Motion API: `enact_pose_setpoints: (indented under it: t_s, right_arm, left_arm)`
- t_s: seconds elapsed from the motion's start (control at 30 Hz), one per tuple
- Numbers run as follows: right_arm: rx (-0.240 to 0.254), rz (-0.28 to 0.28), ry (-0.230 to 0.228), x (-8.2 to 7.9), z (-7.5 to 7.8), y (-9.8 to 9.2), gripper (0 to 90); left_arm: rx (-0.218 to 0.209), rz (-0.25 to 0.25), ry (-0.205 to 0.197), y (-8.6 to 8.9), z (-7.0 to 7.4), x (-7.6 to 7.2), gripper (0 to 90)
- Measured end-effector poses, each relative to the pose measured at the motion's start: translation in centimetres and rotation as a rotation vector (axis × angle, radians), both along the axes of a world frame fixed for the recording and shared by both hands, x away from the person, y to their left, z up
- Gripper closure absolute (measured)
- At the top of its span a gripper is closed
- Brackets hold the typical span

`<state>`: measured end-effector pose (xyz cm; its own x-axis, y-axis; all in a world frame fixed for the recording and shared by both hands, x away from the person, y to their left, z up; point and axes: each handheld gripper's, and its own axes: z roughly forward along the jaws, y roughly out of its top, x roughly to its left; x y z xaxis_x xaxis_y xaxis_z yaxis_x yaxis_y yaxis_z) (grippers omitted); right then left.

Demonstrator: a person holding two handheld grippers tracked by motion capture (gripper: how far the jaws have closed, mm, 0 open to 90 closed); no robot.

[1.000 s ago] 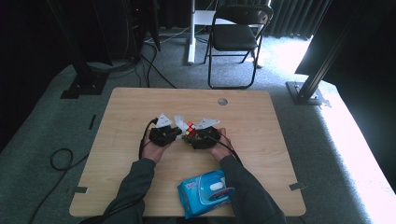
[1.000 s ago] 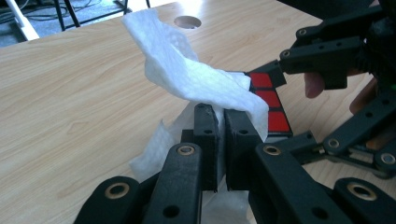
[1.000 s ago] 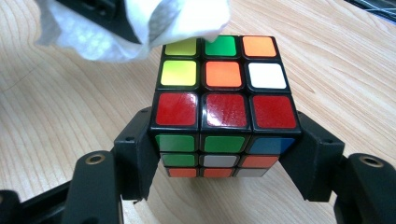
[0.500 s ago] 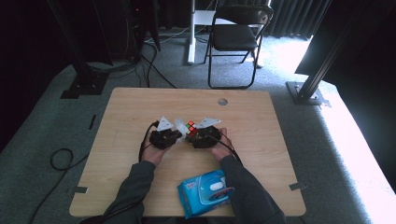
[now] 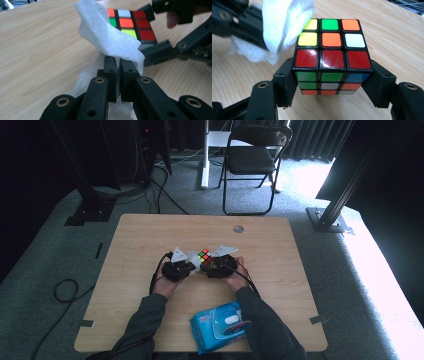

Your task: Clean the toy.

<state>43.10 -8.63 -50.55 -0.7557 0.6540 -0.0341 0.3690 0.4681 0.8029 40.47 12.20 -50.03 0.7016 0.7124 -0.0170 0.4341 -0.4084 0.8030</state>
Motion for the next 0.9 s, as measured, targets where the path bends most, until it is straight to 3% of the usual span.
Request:
enact_pose_setpoints:
  t_s: [0.2, 0.5, 0.9]
  right_arm:
    - [0.007, 0.006, -0.001, 0.0, 0.0, 0.0, 34.4]
    - [0.030, 0.005, 0.000, 0.0, 0.1, -0.2, 34.4]
    - [0.024, 0.008, 0.004, 0.0, 0.0, -0.1, 34.4]
  left_arm:
    - [0.019, -0.002, 0.025, -0.4, -1.0, 0.2, 85.5]
    - [0.084, -0.021, 0.056, -1.1, -2.3, 0.2, 85.4]
    - [0.047, -0.007, 0.022, -0.7, -1.1, 0.0, 85.4]
